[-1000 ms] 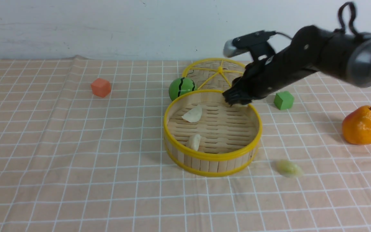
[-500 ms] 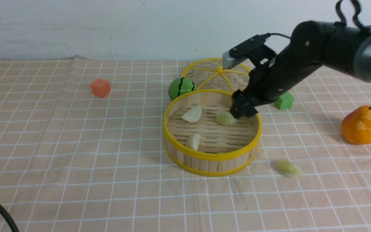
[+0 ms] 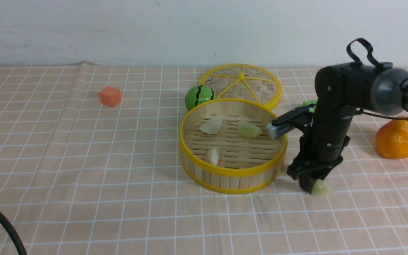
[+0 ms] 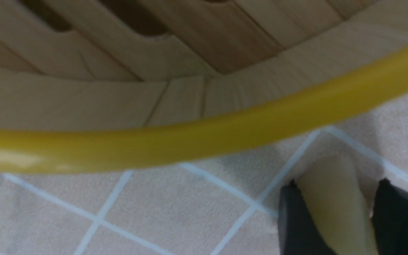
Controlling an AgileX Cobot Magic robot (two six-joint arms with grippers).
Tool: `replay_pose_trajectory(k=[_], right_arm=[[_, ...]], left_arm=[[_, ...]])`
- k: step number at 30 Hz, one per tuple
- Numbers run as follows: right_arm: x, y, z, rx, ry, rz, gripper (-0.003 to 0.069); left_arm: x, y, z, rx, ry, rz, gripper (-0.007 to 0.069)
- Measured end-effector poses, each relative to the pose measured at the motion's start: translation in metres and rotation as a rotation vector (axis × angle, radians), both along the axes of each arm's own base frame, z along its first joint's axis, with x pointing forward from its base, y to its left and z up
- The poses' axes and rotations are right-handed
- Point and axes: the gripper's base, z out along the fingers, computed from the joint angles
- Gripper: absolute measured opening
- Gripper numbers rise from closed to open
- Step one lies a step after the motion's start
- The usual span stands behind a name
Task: Put the dumplings into the steamer on the table with the brown tablecloth.
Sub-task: 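Reach for and grasp a dumpling lying on the table beside the steamer, then place the dumpling in the bamboo steamer basket with the right gripper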
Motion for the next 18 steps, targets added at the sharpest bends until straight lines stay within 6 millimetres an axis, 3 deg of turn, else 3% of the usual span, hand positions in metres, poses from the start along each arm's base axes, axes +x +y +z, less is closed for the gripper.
replay_pose_trajectory(k=[4,6,11,14,16,18], right_arm=[[-0.003,-0.001,0.005,-0.012,0.021,0.003,0.0241],[-0.003,-0.003,0.018,-0.023,0.002,0.010,0.0241],[-0.004,0.005,0.084,0.097,-0.148,-0.010,0.0241],[-0.006,0.022,0.117,0.255,-0.281,0.001,0.0241],[-0.003,0.038,0.123,0.336,-0.360,0.053,0.0241],[0.001,0.048,0.117,0.357,-0.392,0.109,0.0241]], left_arm=[[0.000,0.000,0.000,0.002,0.005,0.005,0.0122],[0.000,0.001,-0.001,0.006,0.014,0.012,0.0123],[0.000,0.001,-0.001,0.004,0.013,0.011,0.0126],[0.000,0.000,0.000,-0.002,-0.004,-0.004,0.0126],[0.000,-0.001,0.001,-0.006,-0.013,-0.012,0.0126],[0.000,-0.002,0.001,-0.008,-0.016,-0.015,0.0126]])
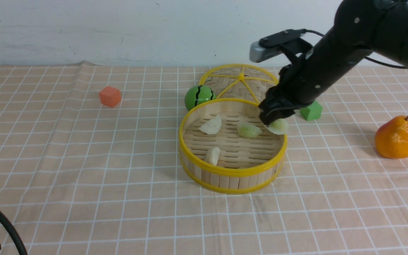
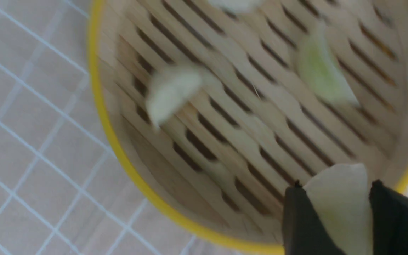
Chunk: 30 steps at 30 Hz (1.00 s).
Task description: Put the dumplings into the steamer on the table with the brown tablecloth.
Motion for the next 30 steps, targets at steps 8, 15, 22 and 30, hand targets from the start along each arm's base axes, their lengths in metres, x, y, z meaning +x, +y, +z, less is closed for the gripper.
replay_pose_trajectory(k=[8,15,22,30], right_arm=[[0.023,0.010,-0.073,-0.035,0.097,0.007,0.0294],[0.006,0.000,0.032,-0.028,-0.022,-0.026,0.0384],[-0.087,-0.042,0.197,0.029,-0.350,-0.122,0.0087],[-0.188,-0.077,0.218,0.057,-0.423,-0.130,-0.0009]], left_arm=[[-0.001,0.005,-0.003,0.033,0.034,0.040,0.0130],[-0.002,0.007,-0.005,0.051,0.059,0.066,0.0141],[-0.002,0.008,-0.005,0.052,0.061,0.069,0.0144],[-0.002,0.008,-0.005,0.053,0.062,0.069,0.0147]])
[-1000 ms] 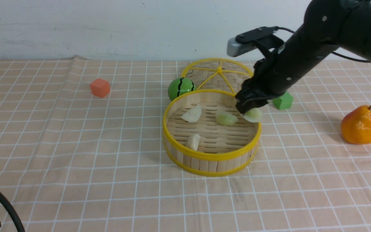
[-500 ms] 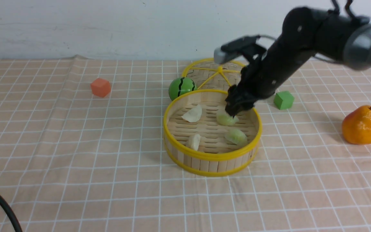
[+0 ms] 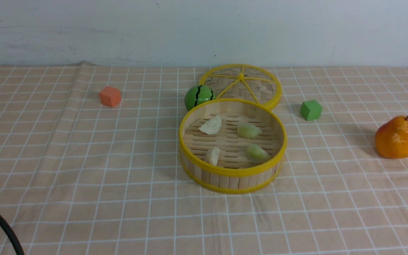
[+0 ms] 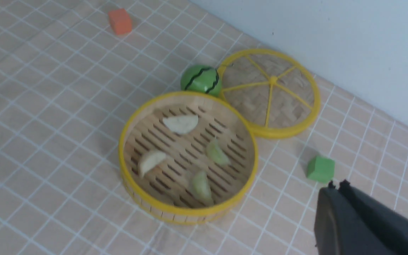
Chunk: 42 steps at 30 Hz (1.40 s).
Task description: Put the dumplings into the steamer on the table with the brown tablecloth.
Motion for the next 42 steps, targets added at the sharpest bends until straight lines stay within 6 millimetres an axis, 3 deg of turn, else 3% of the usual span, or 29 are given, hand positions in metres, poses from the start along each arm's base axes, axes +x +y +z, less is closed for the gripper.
replay_pose_trajectory(k=[2,3,8,10,11,14,17,27,33,35,38,42], right_arm=[[-0.016,-0.007,-0.018,-0.030,-0.002,-0.005,-0.0006],[-0.021,-0.009,-0.018,-0.029,-0.017,-0.006,-0.0005],[-0.063,-0.031,-0.101,-0.097,0.018,-0.062,-0.0002],[-0.072,-0.034,-0.119,-0.083,0.038,-0.074,-0.0002],[-0.084,-0.038,-0.142,-0.064,0.075,-0.087,-0.0001],[-0.103,-0.044,-0.182,-0.051,0.157,-0.114,0.0001],[-0.116,-0.052,-0.201,-0.073,0.168,-0.153,0.0004],[-0.151,-0.064,-0.230,0.015,0.251,-0.246,0.0012],[-0.167,-0.077,-0.260,0.193,-0.164,-0.345,0.0013],[-0.171,-0.081,-0.279,0.232,-0.287,-0.386,0.0014],[-0.169,-0.084,-0.312,0.250,-0.350,-0.456,0.0018],[-0.169,-0.086,-0.324,0.286,-0.292,-0.528,0.0018]], left_arm=[[0.000,0.000,0.000,0.000,0.000,0.000,0.0147],[0.000,0.000,0.000,0.000,0.000,0.000,0.0147],[0.000,0.000,0.000,0.000,0.000,0.000,0.0147],[0.000,0.000,0.000,0.000,0.000,0.000,0.0148],[0.000,0.000,0.000,0.000,0.000,0.000,0.0152],[0.000,0.000,0.000,0.000,0.000,0.000,0.0155],[0.000,0.000,0.000,0.000,0.000,0.000,0.0160],[0.000,0.000,0.000,0.000,0.000,0.000,0.0168],[0.000,0.000,0.000,0.000,0.000,0.000,0.0174],[0.000,0.000,0.000,0.000,0.000,0.000,0.0176],[0.000,0.000,0.000,0.000,0.001,0.001,0.0179],[0.000,0.000,0.000,0.000,0.000,0.000,0.0181]])
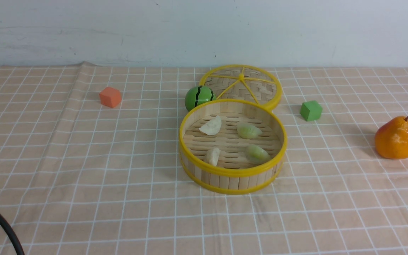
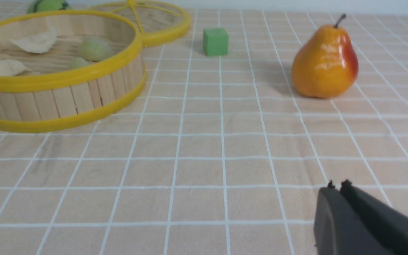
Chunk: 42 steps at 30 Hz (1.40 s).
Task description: Put the dumplings into the steamer on the table with the brown tablecloth.
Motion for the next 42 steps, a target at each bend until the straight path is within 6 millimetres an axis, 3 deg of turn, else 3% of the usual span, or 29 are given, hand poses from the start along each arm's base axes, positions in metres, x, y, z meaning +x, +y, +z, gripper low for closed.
replay_pose_trajectory(k=[22,25,30,34,36,40,42], right_arm=[[-0.002,0.000,-0.004,0.084,0.074,-0.033,0.0043],[-0.002,0.000,-0.004,0.084,0.074,-0.033,0.0048],[-0.002,0.000,-0.004,0.084,0.074,-0.033,0.0054],[-0.002,0.000,-0.004,0.085,0.074,-0.033,0.0059],[-0.002,0.000,-0.004,0.085,0.074,-0.033,0.0063],[-0.002,0.000,-0.004,0.085,0.074,-0.033,0.0068],[-0.002,0.000,-0.004,0.085,0.074,-0.033,0.0073]], left_arm=[[0.000,0.000,0.000,0.000,0.000,0.000,0.0188],[-0.001,0.000,-0.008,0.018,-0.007,-0.017,0.0194],[-0.023,0.014,-0.037,-0.020,-0.050,0.005,0.0195],[-0.043,0.021,-0.038,-0.074,-0.198,-0.004,0.0194],[-0.050,0.019,-0.035,-0.088,-0.311,-0.034,0.0176],[-0.050,0.012,-0.043,-0.137,-0.405,-0.025,0.0053],[-0.045,0.012,-0.067,-0.142,-0.364,0.028,-0.0014]])
